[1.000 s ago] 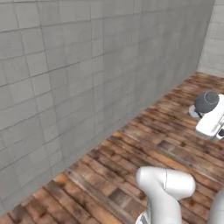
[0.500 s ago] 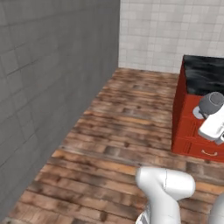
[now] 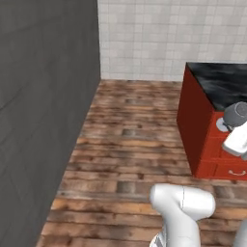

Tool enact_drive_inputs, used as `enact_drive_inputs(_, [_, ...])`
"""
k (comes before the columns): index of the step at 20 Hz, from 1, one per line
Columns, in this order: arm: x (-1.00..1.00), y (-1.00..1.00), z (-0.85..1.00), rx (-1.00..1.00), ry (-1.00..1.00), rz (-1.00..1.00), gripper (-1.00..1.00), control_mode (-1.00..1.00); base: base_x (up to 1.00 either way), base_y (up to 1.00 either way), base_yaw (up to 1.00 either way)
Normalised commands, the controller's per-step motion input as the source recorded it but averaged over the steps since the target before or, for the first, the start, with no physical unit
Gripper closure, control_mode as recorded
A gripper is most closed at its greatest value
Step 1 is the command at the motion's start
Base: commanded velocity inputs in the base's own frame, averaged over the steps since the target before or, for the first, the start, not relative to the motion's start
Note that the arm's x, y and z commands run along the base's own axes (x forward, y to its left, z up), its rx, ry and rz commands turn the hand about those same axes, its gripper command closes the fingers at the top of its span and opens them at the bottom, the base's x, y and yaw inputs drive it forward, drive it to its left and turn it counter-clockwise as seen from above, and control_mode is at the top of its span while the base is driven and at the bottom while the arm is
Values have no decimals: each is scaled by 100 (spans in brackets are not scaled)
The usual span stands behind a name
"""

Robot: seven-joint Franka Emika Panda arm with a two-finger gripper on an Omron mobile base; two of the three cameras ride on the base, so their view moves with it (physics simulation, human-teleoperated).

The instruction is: Retrieve the wine glasses from the counter and place one next to each plate.

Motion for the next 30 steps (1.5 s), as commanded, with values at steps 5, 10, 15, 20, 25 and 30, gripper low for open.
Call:
enact_drive_inputs(5, [0, 0, 0, 0, 0, 0, 100, 100, 100, 81, -39])
enact_drive_inputs(10, [0, 0, 0, 0, 0, 0, 100, 100, 100, 53, -33])
enact_drive_inputs(15, [0, 0, 0, 0, 0, 0, 100, 100, 100, 43, -29])
enact_drive_inputs(20, [0, 0, 0, 0, 0, 0, 100, 100, 100, 58, -17])
enact_drive_inputs(25, [0, 0, 0, 0, 0, 0, 100, 100, 100, 69, -17])
enact_drive_inputs(30, [0, 0, 0, 0, 0, 0, 100, 100, 100, 69, -20])
